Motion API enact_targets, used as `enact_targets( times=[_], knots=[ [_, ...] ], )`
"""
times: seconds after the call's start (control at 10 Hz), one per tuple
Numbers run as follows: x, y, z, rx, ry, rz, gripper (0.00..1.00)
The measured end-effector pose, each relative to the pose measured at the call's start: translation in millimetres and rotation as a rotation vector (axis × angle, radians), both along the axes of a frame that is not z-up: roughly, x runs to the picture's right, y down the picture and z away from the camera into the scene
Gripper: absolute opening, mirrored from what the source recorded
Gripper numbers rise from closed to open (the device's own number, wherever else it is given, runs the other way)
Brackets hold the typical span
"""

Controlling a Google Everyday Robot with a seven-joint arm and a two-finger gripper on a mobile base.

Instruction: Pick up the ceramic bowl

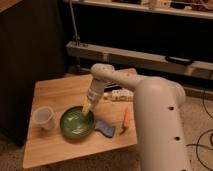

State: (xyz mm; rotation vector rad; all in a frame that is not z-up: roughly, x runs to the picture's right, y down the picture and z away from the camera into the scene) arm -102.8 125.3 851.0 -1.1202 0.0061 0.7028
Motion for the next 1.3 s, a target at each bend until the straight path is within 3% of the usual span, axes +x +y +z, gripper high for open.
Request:
enact_targets(
  times=[0.5, 0.6, 1.1, 1.3],
  knots=[
    [-5, 15, 11.2, -0.009, 0.032, -0.067, 0.58],
    [-4, 17, 13.5, -0.012, 0.039, -0.073, 0.55],
    [-1, 20, 17.2, -0.031, 0.067, -0.075, 0.05],
    [6, 4, 2.2, -0.015, 0.067, -0.063, 0.0]
  ],
)
